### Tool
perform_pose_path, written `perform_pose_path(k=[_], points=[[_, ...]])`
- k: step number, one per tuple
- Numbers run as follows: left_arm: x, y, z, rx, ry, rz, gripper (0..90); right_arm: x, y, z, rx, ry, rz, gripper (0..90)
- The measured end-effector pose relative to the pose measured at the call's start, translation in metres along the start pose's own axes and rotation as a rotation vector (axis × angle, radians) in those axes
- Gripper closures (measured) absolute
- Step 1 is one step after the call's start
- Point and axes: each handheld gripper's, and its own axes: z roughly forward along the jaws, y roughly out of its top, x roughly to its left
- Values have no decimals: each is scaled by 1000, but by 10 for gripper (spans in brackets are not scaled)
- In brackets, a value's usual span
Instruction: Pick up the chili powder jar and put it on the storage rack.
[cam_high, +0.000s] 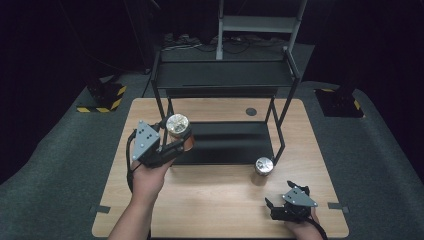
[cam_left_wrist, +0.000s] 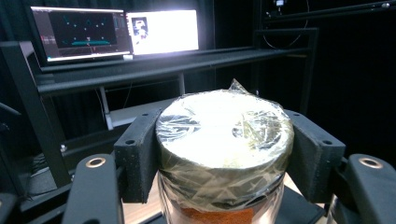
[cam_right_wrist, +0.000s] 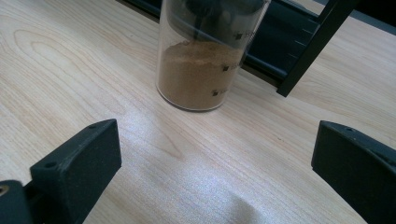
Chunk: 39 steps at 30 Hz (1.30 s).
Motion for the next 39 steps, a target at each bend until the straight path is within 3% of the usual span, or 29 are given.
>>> perform_pose_path(k=[39], points=[[5, 80, 46, -75, 52, 37, 347, -2, -3, -1, -17, 1, 25, 4]])
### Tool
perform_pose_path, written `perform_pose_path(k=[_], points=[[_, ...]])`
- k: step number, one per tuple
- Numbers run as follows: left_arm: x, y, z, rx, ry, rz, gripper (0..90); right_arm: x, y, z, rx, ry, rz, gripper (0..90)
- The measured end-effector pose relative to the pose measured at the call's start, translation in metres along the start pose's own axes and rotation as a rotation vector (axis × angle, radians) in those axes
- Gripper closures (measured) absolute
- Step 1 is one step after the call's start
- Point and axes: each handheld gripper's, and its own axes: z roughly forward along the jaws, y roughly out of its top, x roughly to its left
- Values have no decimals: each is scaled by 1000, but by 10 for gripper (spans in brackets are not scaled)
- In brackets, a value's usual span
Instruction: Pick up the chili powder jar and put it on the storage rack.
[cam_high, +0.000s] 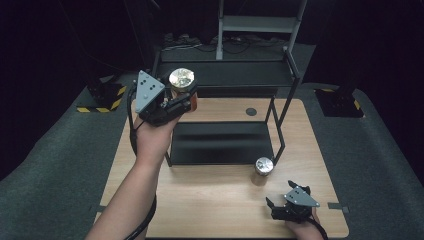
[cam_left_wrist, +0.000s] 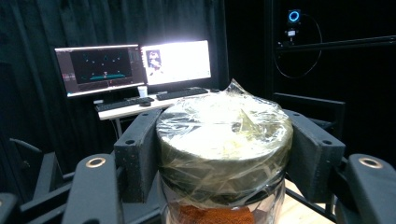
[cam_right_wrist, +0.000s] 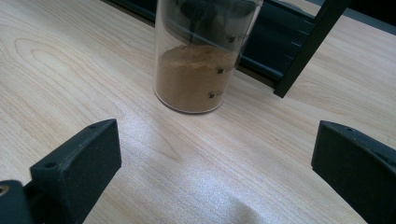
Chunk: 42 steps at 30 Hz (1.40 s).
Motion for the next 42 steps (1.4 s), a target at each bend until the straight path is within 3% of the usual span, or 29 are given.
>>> perform_pose_path(k=[18, 28, 42], points=[[2, 11, 37, 1, 43, -18, 347, -1, 0, 0, -2, 5, 1, 4], [3, 13, 61, -8, 72, -54, 347, -1, -1, -1, -5, 10, 1, 4], [6, 13, 84, 16, 127, -50, 347, -3, -2, -1, -10, 15, 0, 4]])
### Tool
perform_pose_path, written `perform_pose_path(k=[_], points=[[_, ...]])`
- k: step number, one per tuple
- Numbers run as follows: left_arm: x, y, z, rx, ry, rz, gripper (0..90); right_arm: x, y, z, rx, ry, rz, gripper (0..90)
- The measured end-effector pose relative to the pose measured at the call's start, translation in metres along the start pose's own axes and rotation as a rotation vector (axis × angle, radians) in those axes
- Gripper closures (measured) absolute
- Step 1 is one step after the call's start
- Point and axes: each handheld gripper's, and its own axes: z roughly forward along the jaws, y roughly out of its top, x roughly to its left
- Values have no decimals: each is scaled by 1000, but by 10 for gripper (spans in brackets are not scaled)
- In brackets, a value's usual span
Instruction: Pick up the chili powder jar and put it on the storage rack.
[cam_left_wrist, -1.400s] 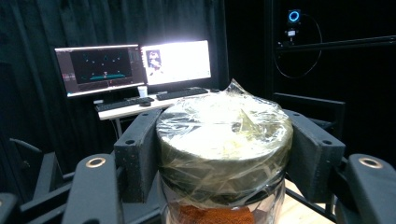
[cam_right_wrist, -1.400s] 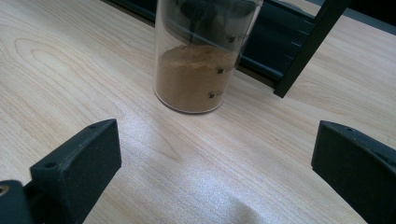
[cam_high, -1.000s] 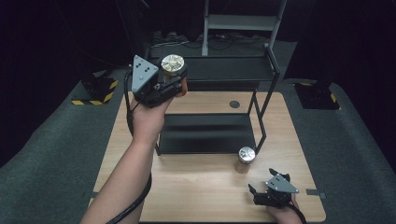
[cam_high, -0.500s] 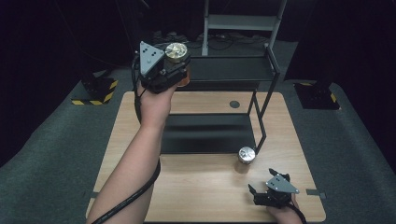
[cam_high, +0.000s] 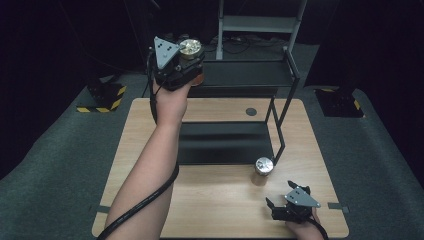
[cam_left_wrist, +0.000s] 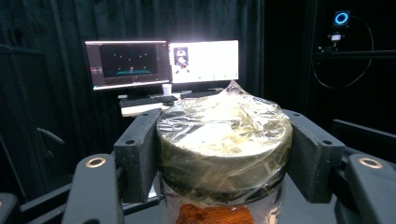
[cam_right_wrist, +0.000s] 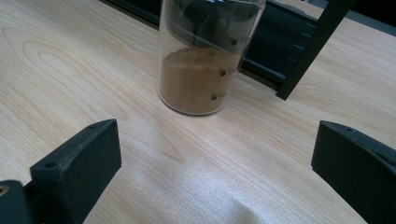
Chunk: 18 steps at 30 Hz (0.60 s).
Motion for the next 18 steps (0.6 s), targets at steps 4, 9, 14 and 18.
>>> perform_pose_path(k=[4, 9, 14, 18], points=[[1, 0, 4, 13, 15, 4, 348, 0, 0, 0, -1, 0, -1, 4], [2, 0, 7, 21, 18, 3, 347, 0, 0, 0, 1, 2, -1, 4], [3, -2, 9, 33, 18, -4, 347, 0, 0, 0, 1, 2, -3, 4], [2, -3, 11, 38, 15, -6, 347, 0, 0, 0, -1, 1, -6, 4]])
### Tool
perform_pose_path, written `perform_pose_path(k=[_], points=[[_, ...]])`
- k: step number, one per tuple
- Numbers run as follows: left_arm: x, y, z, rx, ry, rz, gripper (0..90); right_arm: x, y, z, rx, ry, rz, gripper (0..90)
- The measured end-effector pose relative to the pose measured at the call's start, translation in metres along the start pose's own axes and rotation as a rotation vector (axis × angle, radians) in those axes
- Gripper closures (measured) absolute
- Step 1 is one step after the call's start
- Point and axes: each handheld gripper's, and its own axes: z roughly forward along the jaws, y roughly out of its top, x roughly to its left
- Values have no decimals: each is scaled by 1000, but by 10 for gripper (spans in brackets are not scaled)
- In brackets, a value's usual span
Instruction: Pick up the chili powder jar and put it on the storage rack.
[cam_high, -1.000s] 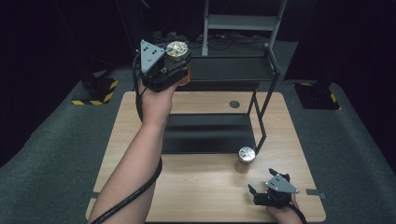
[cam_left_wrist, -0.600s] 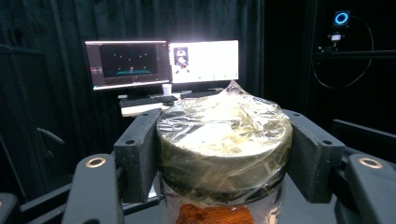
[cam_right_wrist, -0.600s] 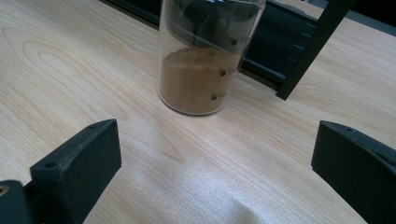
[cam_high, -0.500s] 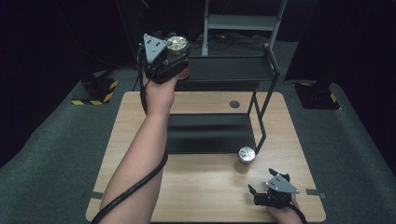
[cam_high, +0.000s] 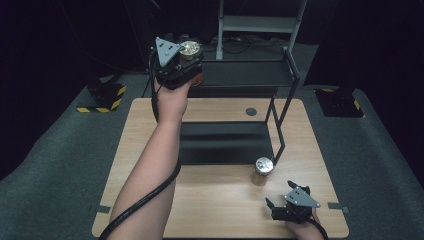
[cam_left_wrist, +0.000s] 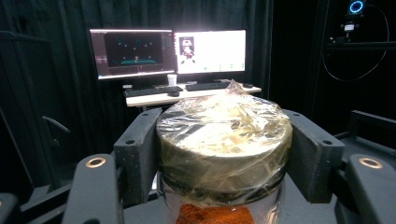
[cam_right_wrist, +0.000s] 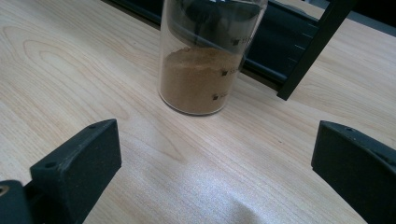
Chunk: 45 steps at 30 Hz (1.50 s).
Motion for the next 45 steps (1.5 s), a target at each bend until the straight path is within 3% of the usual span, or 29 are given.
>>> perform_pose_path(k=[25, 31, 34, 36, 45], points=[[1, -3, 10, 2, -4, -16, 339, 0, 0, 0, 1, 4, -7, 4], [1, -4, 9, 6, -12, -26, 217, 0, 0, 0, 2, 3, -8, 4], [-4, -7, 7, 7, 5, -20, 62, 0, 0, 0, 2, 4, -10, 4], [-5, -8, 5, 8, 10, -25, 9, 0, 0, 0, 1, 5, -8, 4], [-5, -9, -7, 8, 7, -18, 3, 1, 1, 1, 6, 2, -15, 4]])
